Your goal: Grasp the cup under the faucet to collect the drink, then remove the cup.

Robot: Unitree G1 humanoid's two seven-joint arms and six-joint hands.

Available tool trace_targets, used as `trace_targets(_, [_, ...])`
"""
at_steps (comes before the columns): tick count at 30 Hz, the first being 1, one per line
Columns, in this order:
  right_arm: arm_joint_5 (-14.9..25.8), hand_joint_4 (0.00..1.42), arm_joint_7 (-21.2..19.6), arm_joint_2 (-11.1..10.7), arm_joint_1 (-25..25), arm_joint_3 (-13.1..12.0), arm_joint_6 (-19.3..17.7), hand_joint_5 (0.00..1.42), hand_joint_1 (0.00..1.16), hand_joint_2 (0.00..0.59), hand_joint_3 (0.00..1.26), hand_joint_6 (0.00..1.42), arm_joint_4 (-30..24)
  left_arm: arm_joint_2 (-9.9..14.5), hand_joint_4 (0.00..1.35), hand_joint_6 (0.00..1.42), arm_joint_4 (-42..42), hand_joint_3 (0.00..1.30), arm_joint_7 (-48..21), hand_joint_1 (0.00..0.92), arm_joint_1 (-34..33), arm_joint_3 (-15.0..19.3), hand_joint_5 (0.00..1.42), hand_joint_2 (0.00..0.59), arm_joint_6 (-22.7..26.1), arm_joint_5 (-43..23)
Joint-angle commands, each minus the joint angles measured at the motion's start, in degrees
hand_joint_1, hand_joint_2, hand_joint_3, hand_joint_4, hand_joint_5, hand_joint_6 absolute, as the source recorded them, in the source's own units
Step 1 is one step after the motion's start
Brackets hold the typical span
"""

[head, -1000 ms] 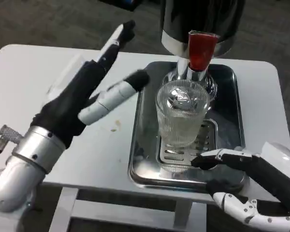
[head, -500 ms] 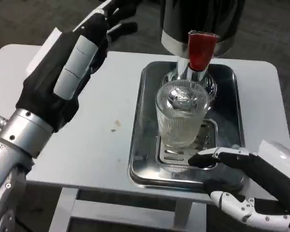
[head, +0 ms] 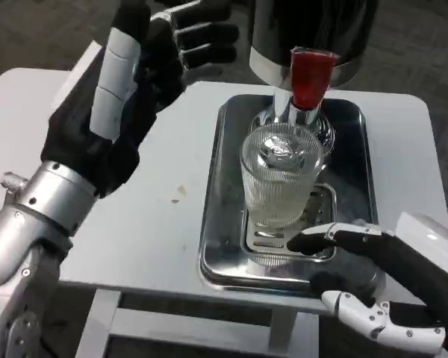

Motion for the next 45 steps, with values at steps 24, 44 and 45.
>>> trace_targets(24, [0.8,0.28,-0.7,0.42,0.69,-0.88,-0.28,0.17,0.34,0.492,0.3,0.07,-0.06,-4.18,0.31,0.25,2.93,0.35,-4.1,0.021,-5.68,-5.33,0.32,0.064,2.44,-1.91])
trace_targets(44, [0.65,0.28,-1.18,0.64,1.33,-0.61,-0.65,0.17,0.34,0.493,0.3,0.08,-0.25,-5.45,0.29,0.25,6.6,0.34,-8.26,0.021,-6.54,-7.33,0.32,0.065,0.21,-1.34])
trace_targets(45, [0.7,0.28,-1.17,0.63,1.37,-0.68,-0.66,0.17,0.34,0.493,0.3,0.08,-0.25,-5.46,0.29,0.25,7.27,0.34,-8.93,0.021,-6.67,-7.27,0.32,0.065,-0.31,-1.49])
